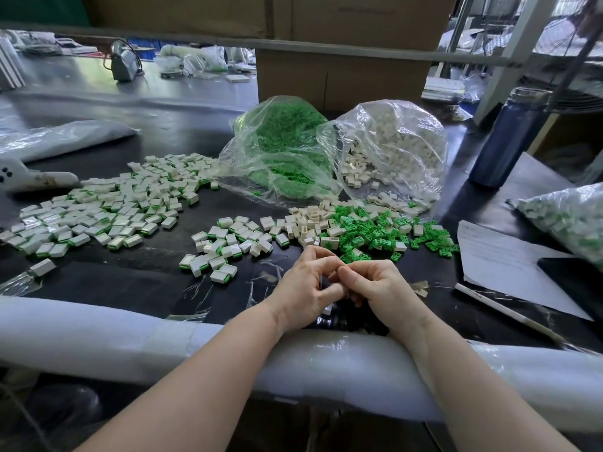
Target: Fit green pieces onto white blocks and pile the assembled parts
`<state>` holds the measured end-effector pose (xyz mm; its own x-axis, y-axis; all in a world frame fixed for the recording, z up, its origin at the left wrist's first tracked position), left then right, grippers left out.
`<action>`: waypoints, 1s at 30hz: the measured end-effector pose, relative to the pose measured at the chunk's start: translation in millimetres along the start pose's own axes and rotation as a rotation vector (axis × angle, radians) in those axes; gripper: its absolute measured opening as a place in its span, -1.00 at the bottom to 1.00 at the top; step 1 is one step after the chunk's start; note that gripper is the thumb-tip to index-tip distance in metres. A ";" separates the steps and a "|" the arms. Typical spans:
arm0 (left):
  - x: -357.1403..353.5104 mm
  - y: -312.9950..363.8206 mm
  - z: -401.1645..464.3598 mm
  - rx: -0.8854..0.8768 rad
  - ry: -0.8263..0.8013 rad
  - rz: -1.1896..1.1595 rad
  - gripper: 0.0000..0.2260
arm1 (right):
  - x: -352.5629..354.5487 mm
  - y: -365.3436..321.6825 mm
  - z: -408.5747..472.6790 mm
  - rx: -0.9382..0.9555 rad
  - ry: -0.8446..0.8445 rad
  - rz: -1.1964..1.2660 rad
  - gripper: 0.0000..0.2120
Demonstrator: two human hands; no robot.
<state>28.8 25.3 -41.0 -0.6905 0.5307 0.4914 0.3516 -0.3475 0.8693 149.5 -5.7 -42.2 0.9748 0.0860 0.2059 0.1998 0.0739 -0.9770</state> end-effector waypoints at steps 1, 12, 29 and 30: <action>-0.1 -0.1 0.2 0.001 -0.002 0.008 -0.86 | -0.1 -0.1 0.0 0.000 0.000 -0.001 -0.77; 0.0 -0.9 0.9 -0.007 -0.013 0.065 -0.87 | -0.1 1.3 -0.5 -0.019 0.000 0.004 -0.77; 8.2 -1.1 -1.1 -0.014 0.110 -0.045 -0.95 | 7.8 -0.9 -4.0 0.059 0.183 0.086 -0.87; 7.6 -1.4 -0.7 -0.011 0.110 -0.035 -0.93 | 8.4 -1.7 -4.3 0.069 0.197 0.038 -0.85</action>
<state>22.5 29.3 -38.5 -0.7675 0.4552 0.4514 0.3196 -0.3387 0.8849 157.8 -9.4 -39.0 0.9833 -0.1057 0.1480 0.1623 0.1430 -0.9763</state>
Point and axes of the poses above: each hand's wrist, its own z-axis towards the middle knuckle, its own x-axis out of the back of the hand, y = z × x, the point moved 4 cm from there along z, towards the middle knuckle, and after that the axes turned 5 degrees about -y, right-handed, at the moved point
